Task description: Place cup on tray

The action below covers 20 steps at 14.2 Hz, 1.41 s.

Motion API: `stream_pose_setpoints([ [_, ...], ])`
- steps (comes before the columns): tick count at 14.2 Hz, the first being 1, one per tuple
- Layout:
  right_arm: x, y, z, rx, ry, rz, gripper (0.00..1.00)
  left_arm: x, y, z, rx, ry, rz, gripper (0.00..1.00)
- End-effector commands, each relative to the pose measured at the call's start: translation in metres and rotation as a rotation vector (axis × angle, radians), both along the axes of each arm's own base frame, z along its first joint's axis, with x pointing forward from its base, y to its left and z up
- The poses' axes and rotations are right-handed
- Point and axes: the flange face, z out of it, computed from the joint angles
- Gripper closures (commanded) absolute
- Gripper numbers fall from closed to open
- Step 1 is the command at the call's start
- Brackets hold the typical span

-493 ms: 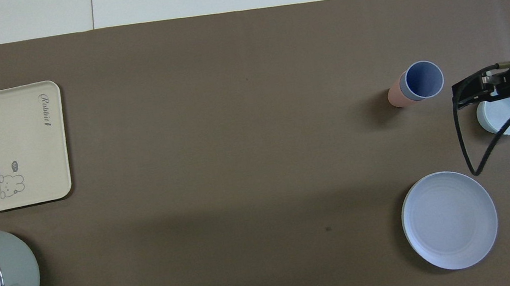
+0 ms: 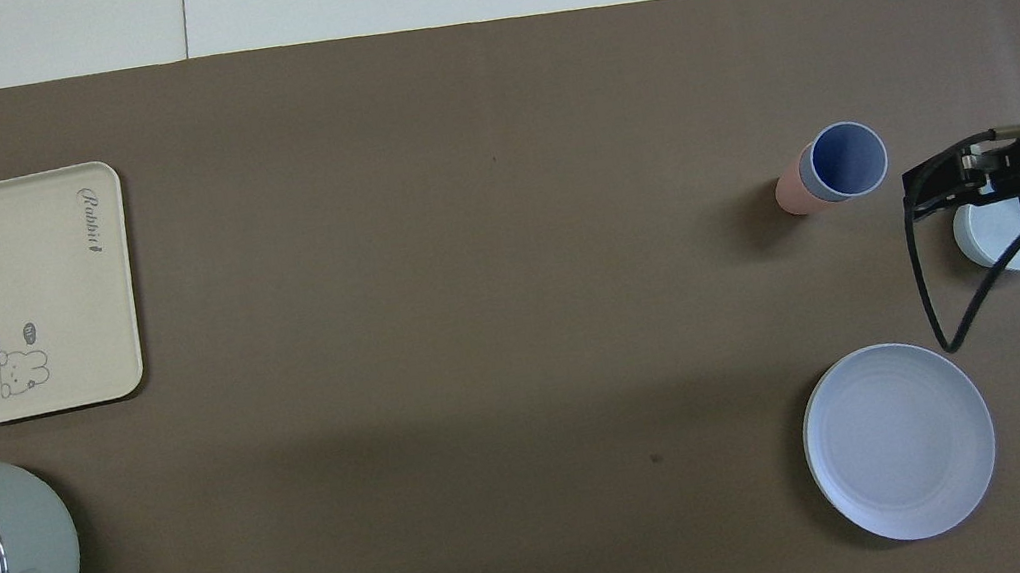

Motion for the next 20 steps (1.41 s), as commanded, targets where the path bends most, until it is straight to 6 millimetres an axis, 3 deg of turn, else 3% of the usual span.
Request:
stream_pose_setpoints([
  [1, -0.007, -0.004, 0.001, -0.009, 0.001, 0.013, 0.00, -0.005, 0.003, 0.000, 0.004, -0.003, 0.013, 0.00],
  [5, -0.008, -0.007, 0.009, -0.004, -0.025, 0.002, 0.00, -0.005, 0.003, 0.000, 0.004, -0.003, 0.011, 0.00],
  [9, 0.002, -0.012, 0.000, 0.017, -0.019, -0.347, 0.00, -0.005, 0.003, 0.000, 0.004, -0.003, 0.012, 0.00],
  [12, 0.028, -0.069, -0.021, 0.060, -0.071, -0.575, 0.04, -0.005, 0.003, 0.000, 0.004, -0.003, 0.012, 0.00],
  [15, 0.052, -0.104, -0.041, 0.070, -0.103, -0.741, 0.04, -0.005, 0.003, 0.000, 0.004, -0.003, 0.013, 0.00],
  [20, 0.104, -0.166, -0.104, 0.174, -0.009, -0.939, 0.03, -0.005, 0.003, 0.000, 0.004, -0.003, 0.013, 0.00],
])
